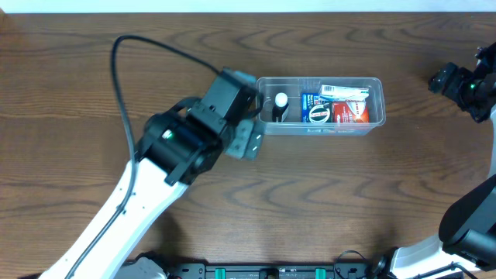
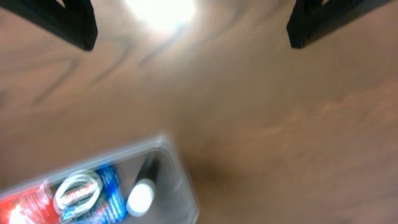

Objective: Pack container

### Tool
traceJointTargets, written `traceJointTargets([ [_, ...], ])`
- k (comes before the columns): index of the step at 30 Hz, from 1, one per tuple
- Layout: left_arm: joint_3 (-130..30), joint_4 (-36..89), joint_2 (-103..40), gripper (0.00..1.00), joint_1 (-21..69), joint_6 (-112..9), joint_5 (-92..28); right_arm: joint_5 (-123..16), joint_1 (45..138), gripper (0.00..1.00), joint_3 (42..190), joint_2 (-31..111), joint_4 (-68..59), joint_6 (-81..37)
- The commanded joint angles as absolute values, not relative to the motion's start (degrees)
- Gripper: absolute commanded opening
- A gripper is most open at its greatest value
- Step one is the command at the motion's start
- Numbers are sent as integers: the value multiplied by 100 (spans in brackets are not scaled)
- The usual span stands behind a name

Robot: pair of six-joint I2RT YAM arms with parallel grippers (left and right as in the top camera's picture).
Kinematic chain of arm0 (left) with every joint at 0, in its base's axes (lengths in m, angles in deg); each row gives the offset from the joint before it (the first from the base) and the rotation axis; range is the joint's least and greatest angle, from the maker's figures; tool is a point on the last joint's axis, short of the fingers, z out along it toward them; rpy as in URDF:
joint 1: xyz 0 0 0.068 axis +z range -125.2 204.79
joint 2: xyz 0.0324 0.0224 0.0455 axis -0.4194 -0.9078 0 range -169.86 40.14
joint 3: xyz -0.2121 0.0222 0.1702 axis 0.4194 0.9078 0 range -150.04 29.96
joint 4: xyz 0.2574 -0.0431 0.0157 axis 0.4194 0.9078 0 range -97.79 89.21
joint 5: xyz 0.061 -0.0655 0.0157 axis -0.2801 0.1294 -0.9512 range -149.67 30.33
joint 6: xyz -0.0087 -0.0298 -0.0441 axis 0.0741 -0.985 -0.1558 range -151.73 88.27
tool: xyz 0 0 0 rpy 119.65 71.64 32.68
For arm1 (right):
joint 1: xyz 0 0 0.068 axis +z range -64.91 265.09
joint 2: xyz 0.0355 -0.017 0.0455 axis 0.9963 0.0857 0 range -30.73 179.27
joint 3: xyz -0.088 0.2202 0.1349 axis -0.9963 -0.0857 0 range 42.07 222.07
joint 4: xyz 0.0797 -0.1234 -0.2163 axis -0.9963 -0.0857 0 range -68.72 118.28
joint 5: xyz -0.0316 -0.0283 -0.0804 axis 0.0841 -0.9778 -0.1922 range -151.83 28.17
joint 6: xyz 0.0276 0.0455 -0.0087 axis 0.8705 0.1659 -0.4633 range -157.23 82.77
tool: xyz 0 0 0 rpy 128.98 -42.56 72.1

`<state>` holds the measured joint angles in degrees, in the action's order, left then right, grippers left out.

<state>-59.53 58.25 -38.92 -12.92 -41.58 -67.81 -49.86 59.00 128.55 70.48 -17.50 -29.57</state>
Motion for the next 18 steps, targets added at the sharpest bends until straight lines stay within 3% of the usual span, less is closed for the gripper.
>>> traceJointTargets([
  [1, -6008, 6385, -3573, 99, -1285, -4029, -7434, -4962, 5885, 99, 12898, 7000, -1763, -2896],
  [9, -6001, 8902, -3195, 98, -1285, -4103, -7144, -4962, 5885, 99, 12898, 7000, -1763, -2896],
  [13, -5988, 8900, -3171, 98, -1290, -4341, -6304, -4962, 5885, 99, 12898, 7000, -1761, -2896],
  [18, -5944, 8352, -3053, 98, -1248, -4335, -6663, -4962, 5885, 99, 12898, 7000, -1763, -2896],
])
